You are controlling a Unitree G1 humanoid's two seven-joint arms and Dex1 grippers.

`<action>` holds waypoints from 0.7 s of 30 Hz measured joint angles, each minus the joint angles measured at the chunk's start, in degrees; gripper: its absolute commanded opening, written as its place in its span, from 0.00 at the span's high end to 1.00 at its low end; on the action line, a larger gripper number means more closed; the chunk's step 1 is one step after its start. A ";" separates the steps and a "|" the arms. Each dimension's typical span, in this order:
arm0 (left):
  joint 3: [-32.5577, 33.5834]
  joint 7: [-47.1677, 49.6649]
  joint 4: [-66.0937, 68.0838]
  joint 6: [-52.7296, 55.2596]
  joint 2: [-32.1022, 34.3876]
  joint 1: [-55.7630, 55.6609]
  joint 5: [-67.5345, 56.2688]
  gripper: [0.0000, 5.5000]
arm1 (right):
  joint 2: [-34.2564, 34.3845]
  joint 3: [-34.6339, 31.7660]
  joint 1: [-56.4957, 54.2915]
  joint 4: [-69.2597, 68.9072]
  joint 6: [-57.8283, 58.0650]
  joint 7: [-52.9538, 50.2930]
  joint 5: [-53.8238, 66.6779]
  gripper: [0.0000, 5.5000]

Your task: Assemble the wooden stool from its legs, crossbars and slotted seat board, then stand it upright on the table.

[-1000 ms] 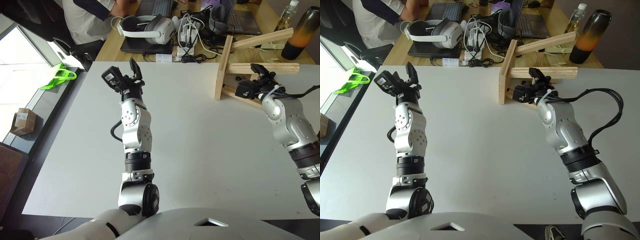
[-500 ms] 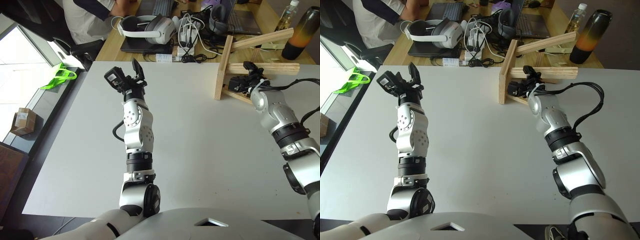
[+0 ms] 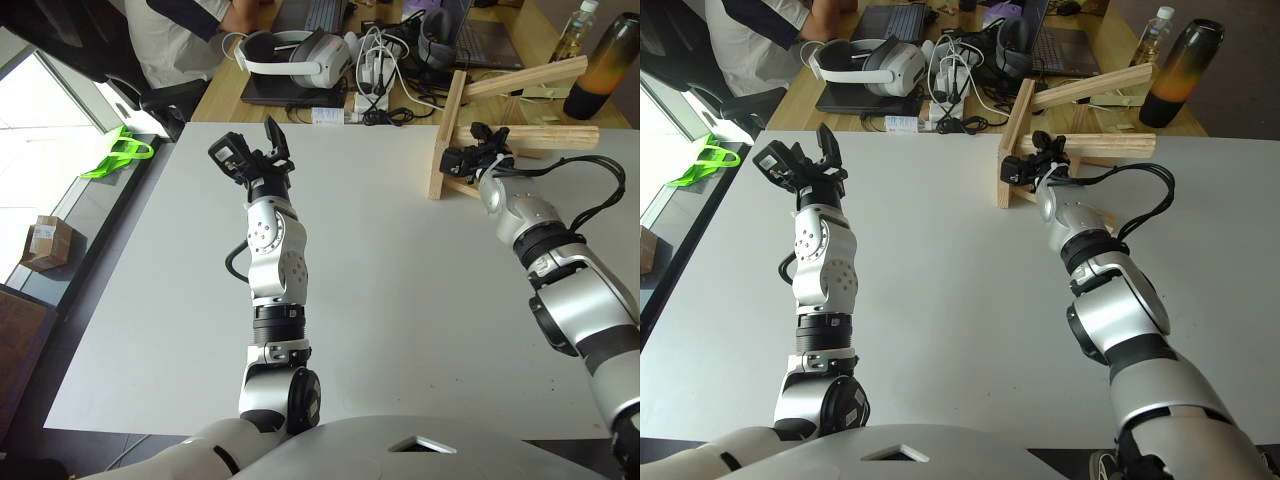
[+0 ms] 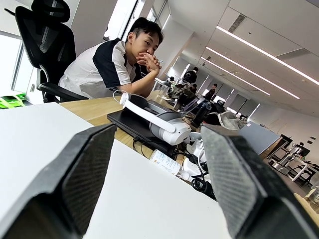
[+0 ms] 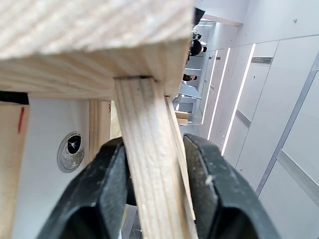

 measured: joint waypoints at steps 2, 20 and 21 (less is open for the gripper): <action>0.00 0.00 0.00 0.00 0.00 0.00 -0.01 0.44 | 0.03 -0.11 -0.28 0.63 -0.01 -0.95 0.26 0.76; 0.06 -0.01 0.21 0.00 0.49 -0.01 0.00 0.44 | -3.52 -12.94 4.23 -9.33 -9.02 -6.26 10.88 0.76; 0.03 -0.02 0.20 0.00 0.50 -0.01 0.00 0.44 | -3.59 -13.93 5.06 -10.76 -10.03 -6.38 11.94 0.76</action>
